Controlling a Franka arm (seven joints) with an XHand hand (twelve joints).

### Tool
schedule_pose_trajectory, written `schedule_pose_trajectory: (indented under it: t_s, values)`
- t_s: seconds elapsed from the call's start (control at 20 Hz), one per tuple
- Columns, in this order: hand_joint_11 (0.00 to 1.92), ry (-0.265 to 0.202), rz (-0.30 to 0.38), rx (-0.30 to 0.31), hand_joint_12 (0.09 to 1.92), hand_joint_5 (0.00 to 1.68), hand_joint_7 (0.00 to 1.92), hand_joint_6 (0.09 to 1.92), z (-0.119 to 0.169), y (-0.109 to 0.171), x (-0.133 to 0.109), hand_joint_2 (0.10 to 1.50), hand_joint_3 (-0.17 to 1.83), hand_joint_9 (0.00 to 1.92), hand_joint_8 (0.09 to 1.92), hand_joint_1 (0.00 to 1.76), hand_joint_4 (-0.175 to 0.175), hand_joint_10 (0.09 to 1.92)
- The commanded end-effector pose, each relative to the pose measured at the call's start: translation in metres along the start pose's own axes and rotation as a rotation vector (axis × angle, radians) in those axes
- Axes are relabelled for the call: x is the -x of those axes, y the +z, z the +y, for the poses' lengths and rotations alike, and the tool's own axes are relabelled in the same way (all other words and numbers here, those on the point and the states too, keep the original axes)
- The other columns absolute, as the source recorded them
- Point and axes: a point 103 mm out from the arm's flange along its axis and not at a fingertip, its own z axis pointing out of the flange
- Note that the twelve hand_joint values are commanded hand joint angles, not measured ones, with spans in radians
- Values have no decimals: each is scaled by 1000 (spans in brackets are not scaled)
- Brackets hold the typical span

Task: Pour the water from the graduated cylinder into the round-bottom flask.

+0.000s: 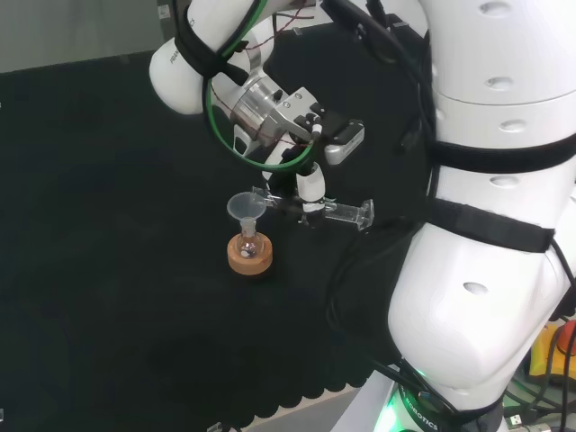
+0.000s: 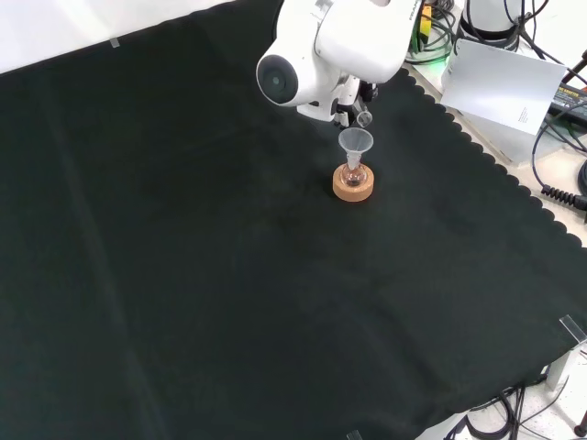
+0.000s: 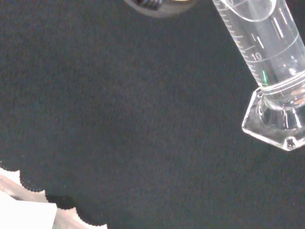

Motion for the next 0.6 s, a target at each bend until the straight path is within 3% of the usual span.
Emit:
schedule_pose_trajectory:
  t_s: [0.05,0.6]
  values:
    - [1231,18,7,-54,748,869,907,1164,-2,-2,-1,1164,0,1431,1152,1244,-175,118]
    - [1233,49,11,-122,747,869,907,1165,-5,-5,0,1165,0,1434,1153,1243,-175,116]
